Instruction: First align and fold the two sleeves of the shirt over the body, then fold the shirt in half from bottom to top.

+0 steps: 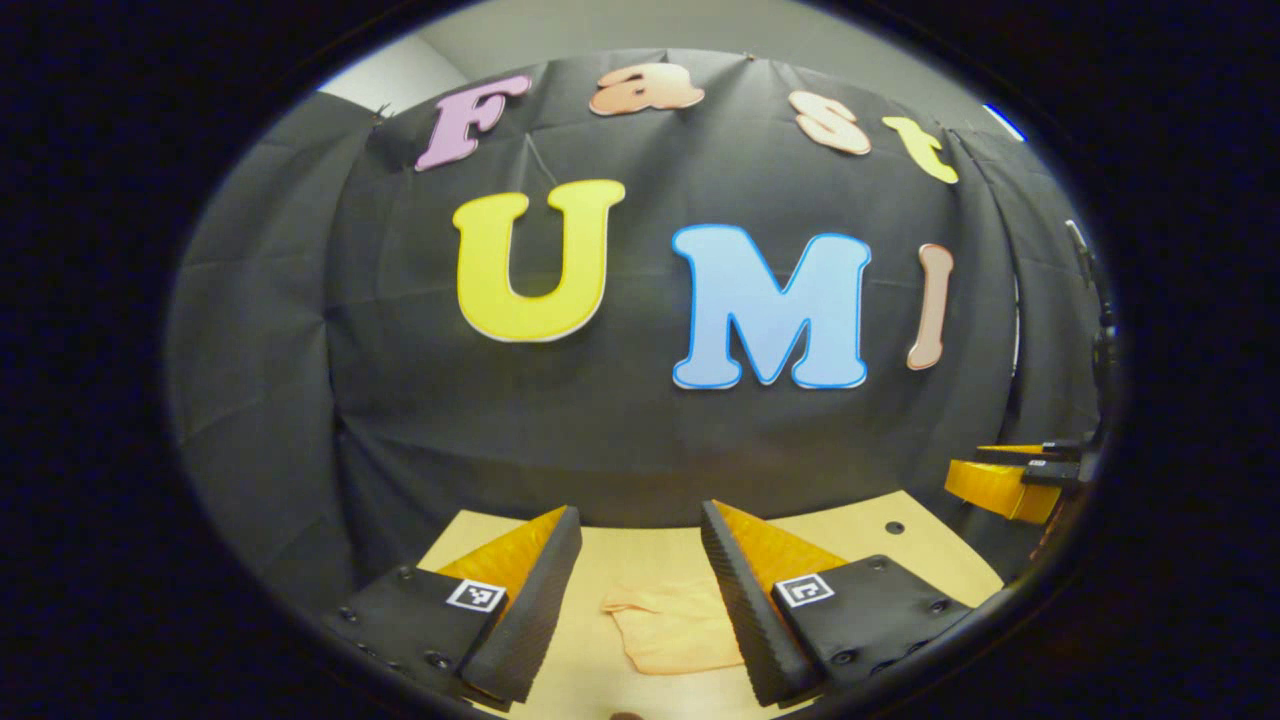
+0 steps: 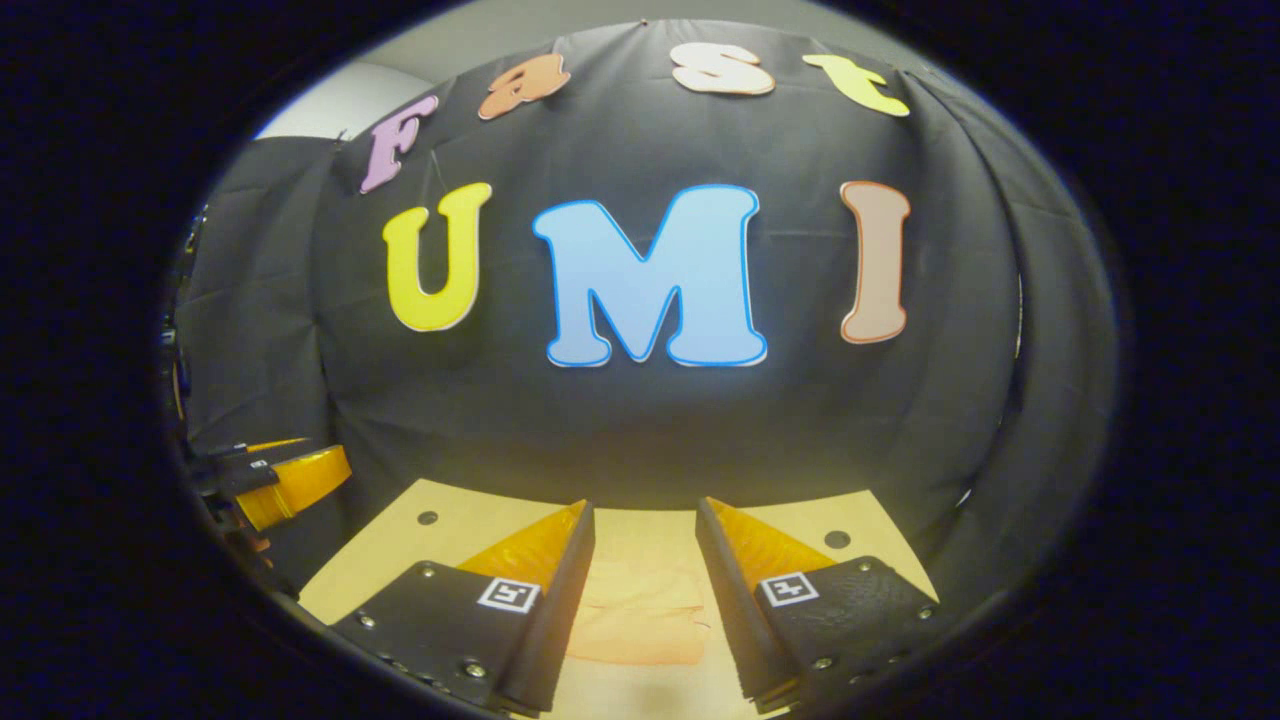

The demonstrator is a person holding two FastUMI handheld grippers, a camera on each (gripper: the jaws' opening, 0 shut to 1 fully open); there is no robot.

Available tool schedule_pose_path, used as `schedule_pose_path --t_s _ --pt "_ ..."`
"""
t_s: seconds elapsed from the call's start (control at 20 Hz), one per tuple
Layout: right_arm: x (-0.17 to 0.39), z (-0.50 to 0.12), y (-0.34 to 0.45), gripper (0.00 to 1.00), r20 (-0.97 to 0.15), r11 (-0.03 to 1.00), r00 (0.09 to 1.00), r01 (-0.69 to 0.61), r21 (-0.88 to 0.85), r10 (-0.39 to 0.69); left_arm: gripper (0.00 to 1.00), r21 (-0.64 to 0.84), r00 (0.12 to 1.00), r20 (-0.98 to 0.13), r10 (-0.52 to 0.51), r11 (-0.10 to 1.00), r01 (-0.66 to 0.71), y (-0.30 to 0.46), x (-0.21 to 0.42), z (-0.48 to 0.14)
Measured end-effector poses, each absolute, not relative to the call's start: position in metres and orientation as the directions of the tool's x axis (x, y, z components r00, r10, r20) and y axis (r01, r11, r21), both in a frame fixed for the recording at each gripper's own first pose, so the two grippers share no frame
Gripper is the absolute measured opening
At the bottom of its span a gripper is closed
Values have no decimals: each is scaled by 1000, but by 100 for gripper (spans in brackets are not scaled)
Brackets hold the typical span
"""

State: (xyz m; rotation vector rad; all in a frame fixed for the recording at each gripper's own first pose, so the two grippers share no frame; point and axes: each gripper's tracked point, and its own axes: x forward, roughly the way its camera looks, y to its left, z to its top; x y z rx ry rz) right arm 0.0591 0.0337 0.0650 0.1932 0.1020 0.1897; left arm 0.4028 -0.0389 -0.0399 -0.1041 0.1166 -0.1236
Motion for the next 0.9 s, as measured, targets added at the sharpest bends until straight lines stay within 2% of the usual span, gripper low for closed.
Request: schedule_pose_path --t_s 0.25,0.45,0.6,0.9 --pt "25 90 40 65 18 962 978 -206 178 206 83 -79 995 -15 -101 992 100 -31 398 -22" --pt "7 99 41 65 64 965 979 -203 166 194 83 -46 997 15 -79 996 80 -22 395 -15" --pt "-1 104 44 65 88 966 978 -202 160 190 94 -51 997 32 -74 996 75 -20 394 -13" --pt "-6 113 47 65 116 964 975 -208 166 191 94 -31 996 76 -48 998 51 -14 396 -3"
